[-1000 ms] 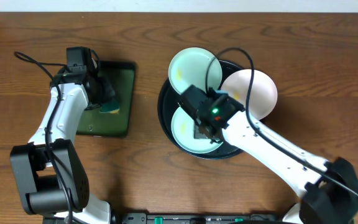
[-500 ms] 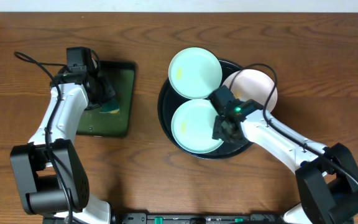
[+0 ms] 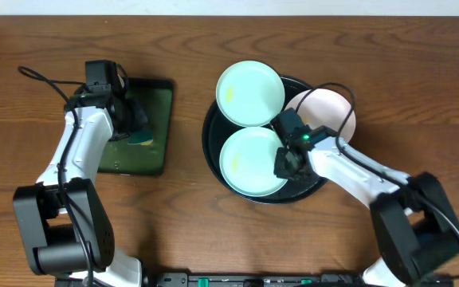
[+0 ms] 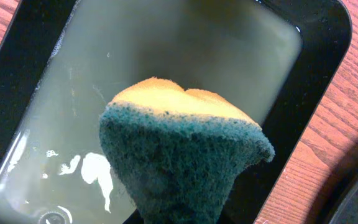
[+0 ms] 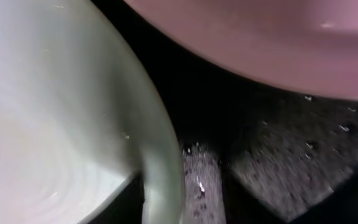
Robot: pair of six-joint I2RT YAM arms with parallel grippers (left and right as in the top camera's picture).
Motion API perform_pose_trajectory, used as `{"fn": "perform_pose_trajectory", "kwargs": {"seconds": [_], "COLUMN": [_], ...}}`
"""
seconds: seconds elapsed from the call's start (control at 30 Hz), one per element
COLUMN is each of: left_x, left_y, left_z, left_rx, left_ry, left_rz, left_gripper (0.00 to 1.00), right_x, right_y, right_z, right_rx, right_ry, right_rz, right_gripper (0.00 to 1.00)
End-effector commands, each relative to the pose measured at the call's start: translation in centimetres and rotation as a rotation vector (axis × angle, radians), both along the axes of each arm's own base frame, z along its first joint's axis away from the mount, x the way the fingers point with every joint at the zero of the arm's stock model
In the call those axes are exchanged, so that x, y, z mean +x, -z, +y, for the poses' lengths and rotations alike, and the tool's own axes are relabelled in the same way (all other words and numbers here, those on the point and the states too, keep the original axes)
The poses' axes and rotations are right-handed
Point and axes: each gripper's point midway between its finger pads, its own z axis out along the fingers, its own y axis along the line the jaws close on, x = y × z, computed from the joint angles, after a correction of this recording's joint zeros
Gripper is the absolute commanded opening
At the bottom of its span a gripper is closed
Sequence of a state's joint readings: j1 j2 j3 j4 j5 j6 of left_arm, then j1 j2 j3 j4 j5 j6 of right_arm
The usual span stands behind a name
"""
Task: Clean dirty plates on tray and stack at the side
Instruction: 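Hold the lower green plate rim steady with the right gripper, then bring the sponge with the left gripper onto the green plate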
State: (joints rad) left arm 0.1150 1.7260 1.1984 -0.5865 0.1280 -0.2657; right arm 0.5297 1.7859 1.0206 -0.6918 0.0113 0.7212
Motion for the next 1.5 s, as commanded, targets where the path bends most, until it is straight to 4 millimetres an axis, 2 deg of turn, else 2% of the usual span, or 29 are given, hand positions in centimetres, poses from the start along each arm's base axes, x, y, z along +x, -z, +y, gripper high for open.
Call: {"fn": "perform_pose_trajectory", "kwargs": {"seconds": [0.0, 0.07, 0.17, 0.4, 0.53, 0.57, 0.63, 0.9, 1.03, 1.1, 1.23, 1.47], "left_x": [0.6, 0.7, 0.8, -0.2, -1.3, -1.8, -2.6, -6.2, -6.7, -7.0, -7.1, -6.2], "left_y": [-1.3, -1.3, -1.7, -4.7, -6.6, -7.0, -7.2, -4.6, -3.5, -2.4, -0.5, 0.5], "left_z": [0.1, -0.1, -0.9, -1.7, -5.3, -7.2, -9.4, -16.6, -20.3, -21.2, -21.6, -24.8], "left_rx": [0.002, -0.011, -0.056, -0.072, -0.208, -0.278, -0.346, -0.415, -0.422, -0.384, -0.262, -0.246], "left_ry": [0.0, 0.005, 0.025, 0.043, 0.129, 0.175, 0.227, 0.305, 0.37, 0.339, 0.237, 0.248], "left_rz": [-0.035, -0.036, -0.05, -0.096, -0.114, -0.107, -0.082, 0.062, 0.037, 0.034, 0.002, -0.139], "left_gripper": [0.08, 0.08, 0.07, 0.07, 0.07, 0.07, 0.08, 0.07, 0.07, 0.08, 0.07, 0.08], "right_x": [-0.1, 0.1, 0.3, 0.6, 0.8, 0.9, 1.0, 1.1, 1.2, 1.2, 1.1, 1.1], "right_y": [1.1, 1.0, 0.9, 0.8, 0.8, 0.7, 0.7, 0.7, 0.7, 0.7, 0.7, 0.7], "right_z": [-0.3, -0.3, -0.2, -0.1, 0.5, 0.8, 0.9, 0.9, 1.0, 1.0, 1.1, 1.2], "right_rx": [-0.019, -0.015, -0.012, -0.01, 0.018, 0.027, 0.033, 0.035, 0.038, 0.039, 0.045, 0.051], "right_ry": [-0.003, -0.018, -0.022, -0.056, -0.06, -0.062, -0.062, -0.062, -0.062, -0.062, -0.063, -0.064], "right_rz": [0.018, 0.009, 0.003, -0.009, -0.017, -0.021, -0.025, -0.031, -0.034, -0.033, -0.03, -0.027], "right_gripper": [0.25, 0.19, 0.03, 0.05, 0.02, 0.01, 0.02, 0.01, 0.02, 0.02, 0.01, 0.02]}}
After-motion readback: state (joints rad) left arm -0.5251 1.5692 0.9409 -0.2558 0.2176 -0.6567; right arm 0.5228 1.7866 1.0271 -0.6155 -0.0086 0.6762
